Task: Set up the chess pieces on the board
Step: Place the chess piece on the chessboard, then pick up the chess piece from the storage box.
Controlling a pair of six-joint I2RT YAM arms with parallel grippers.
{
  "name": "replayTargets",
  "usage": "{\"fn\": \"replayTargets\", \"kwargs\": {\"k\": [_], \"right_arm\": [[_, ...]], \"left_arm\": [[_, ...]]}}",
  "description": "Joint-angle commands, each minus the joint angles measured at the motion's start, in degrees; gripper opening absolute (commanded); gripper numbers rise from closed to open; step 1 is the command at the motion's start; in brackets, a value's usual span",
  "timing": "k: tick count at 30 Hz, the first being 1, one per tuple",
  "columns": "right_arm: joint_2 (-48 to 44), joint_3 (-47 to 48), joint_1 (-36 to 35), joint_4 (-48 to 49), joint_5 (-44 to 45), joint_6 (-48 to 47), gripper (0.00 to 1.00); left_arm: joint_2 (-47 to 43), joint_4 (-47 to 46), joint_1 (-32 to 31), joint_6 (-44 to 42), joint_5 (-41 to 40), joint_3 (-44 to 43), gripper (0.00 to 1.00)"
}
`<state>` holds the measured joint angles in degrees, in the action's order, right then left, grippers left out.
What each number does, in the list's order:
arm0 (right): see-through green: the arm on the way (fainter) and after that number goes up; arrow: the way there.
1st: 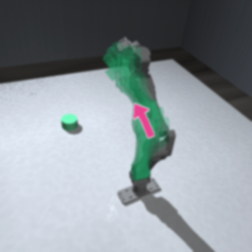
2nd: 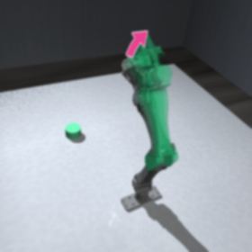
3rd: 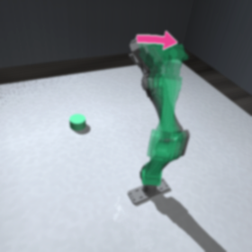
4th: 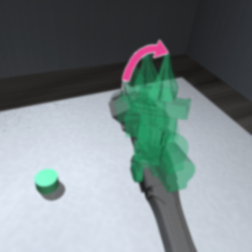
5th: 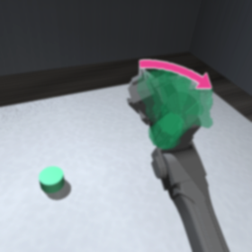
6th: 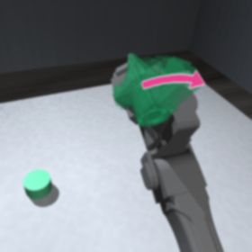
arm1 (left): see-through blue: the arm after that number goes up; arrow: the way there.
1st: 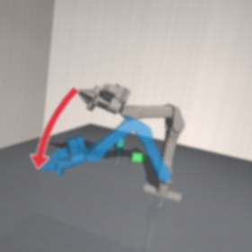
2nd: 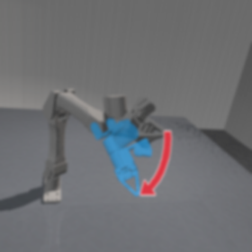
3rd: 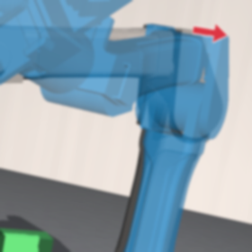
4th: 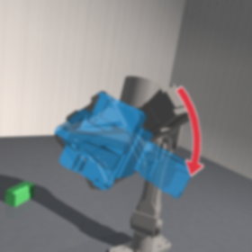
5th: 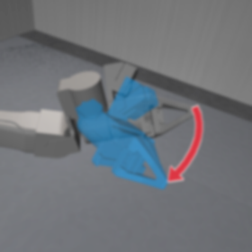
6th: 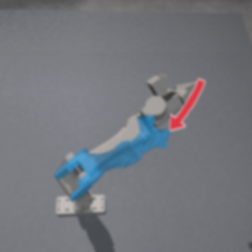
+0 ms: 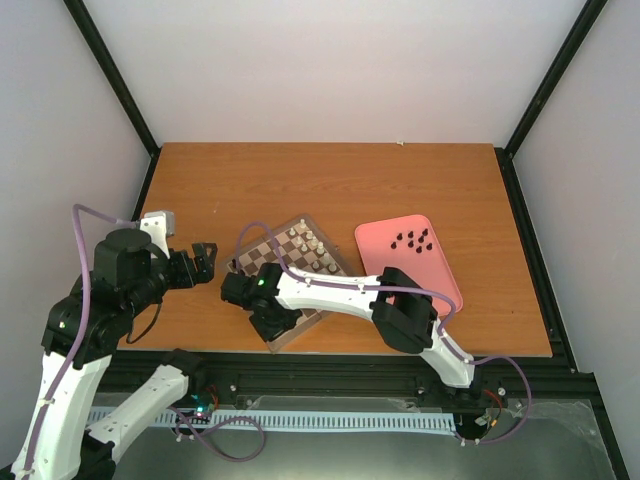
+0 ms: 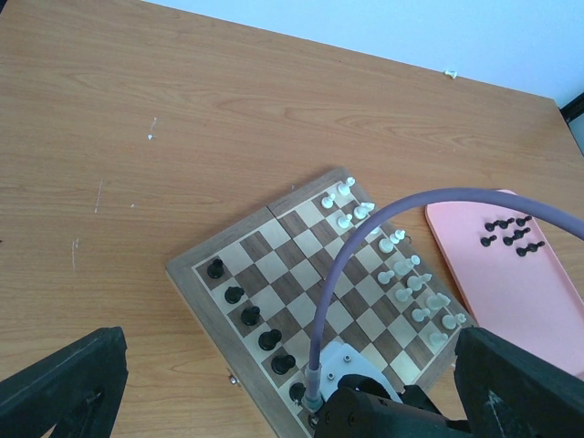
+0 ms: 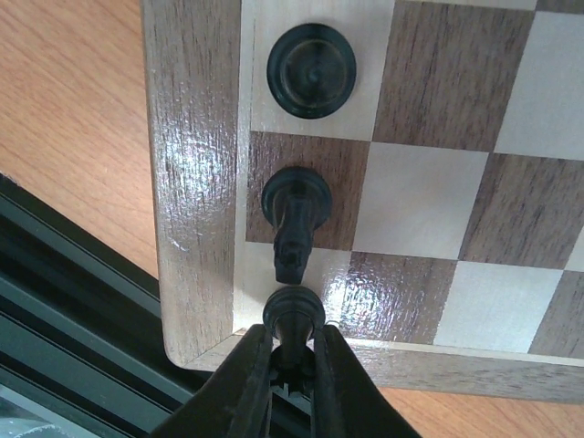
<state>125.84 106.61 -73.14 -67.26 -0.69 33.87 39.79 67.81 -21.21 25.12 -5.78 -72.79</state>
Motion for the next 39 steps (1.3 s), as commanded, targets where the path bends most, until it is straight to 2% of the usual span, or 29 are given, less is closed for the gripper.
{"fn": "replayTargets", "kwargs": {"k": [1, 13, 24, 32, 35, 39], "right_arm": [[0.12, 1.11, 0.21, -0.21, 0.02, -0.04, 0.15], [-0.52, -0.24, 0.11, 0.84, -1.34, -0.80, 0.20], [-4.58, -0.54, 0.11, 0.88, -0.40, -0.87, 0.35], [-10.05, 5.97, 0.62, -5.83, 5.08, -0.08, 0.46], [-15.06, 5.08, 4.34, -6.56, 6.73, 0.04, 0.53], [-20.06, 1.27, 16.56, -6.69, 7.34, -1.56, 0.56]], "left_arm": [[-0.66, 0.83, 0.21, -1.63, -0.11, -0.33, 1.00], [-0.88, 0.86, 0.21, -0.96, 0.28, -0.07, 1.00], [-0.86, 0.57, 0.21, -0.84, 0.25, 0.46, 1.00], [-0.77, 0.57, 0.21, -1.00, 0.31, 0.33, 1.00], [-0.69, 0.49, 0.21, -1.19, 0.49, 0.28, 1.00], [-0.14, -0.07, 0.21, -1.34, 0.56, 0.59, 1.00]]}}
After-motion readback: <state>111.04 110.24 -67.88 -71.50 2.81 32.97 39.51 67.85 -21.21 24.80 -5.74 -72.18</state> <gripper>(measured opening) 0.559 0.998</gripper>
